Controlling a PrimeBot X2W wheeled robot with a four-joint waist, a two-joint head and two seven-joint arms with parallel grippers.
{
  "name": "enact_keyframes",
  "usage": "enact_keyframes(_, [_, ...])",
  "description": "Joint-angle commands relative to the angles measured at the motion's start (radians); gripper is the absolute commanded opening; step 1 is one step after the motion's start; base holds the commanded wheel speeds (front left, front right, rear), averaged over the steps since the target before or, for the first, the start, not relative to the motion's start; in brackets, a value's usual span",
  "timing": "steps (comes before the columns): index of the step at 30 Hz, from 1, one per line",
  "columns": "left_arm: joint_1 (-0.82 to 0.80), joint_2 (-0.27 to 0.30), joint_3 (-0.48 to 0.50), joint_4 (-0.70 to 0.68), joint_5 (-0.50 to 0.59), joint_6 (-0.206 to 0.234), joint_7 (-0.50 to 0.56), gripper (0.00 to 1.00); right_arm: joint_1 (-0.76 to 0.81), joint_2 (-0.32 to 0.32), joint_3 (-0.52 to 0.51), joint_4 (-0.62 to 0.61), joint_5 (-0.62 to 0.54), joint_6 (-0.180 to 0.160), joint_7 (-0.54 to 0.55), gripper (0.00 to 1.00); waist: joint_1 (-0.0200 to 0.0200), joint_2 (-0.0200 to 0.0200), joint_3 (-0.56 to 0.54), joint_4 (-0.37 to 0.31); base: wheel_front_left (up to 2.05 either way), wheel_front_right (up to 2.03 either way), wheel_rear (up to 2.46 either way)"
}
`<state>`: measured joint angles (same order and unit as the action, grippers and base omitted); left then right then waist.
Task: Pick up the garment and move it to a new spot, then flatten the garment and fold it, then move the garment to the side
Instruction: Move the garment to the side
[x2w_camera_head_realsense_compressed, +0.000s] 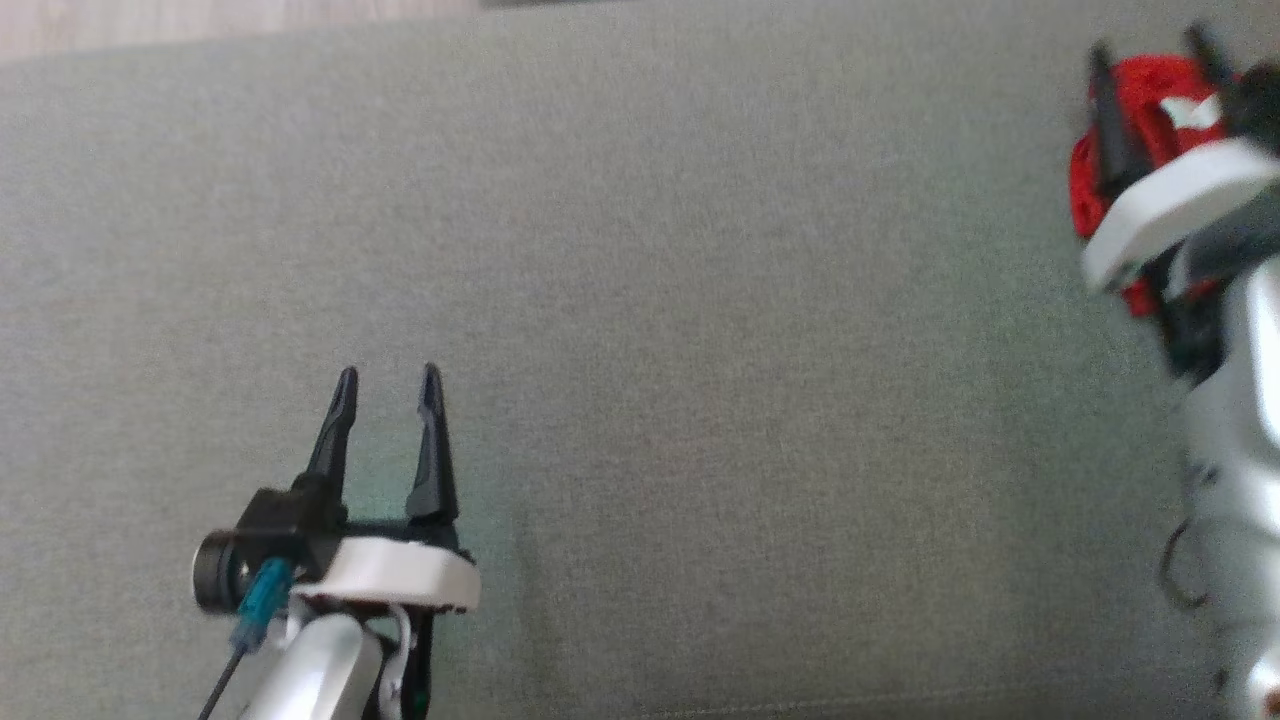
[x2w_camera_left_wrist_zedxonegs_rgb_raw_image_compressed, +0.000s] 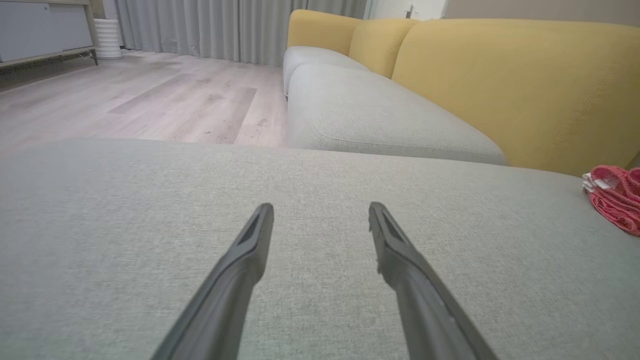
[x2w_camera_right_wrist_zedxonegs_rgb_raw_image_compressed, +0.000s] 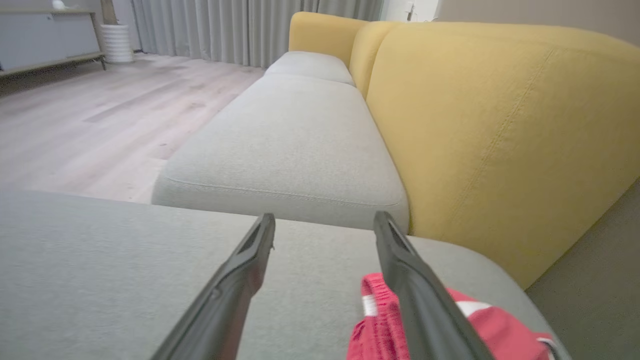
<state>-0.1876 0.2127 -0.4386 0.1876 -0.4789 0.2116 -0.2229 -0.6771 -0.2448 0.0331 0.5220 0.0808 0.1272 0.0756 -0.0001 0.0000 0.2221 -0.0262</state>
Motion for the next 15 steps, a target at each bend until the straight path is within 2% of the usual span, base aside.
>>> enact_keyframes(1, [0.009,0.020,0.047,-0.020,-0.007,0.005,-0.015,1.00,0.025,0.018,0.021,-0.038,0.009,0.003,-0.017,1.00,0.0001,0.0000,-0.048,0.013,0.00,0.00,0.00])
enact_keyframes(8, [0.081,0.025,0.083,0.000,-0.035,0.016,-0.026,1.00,0.198,0.144,0.055,-0.102,0.020,0.003,-0.080,1.00,0.0001,0.0000,-0.146,0.052,0.00,0.00,0.00])
enact_keyframes(15, [0.160,0.029,0.086,-0.006,-0.042,0.026,-0.030,1.00,0.395,0.192,0.057,-0.214,0.009,0.003,-0.120,1.00,0.0001,0.0000,-0.215,0.097,0.00,0.00,0.00])
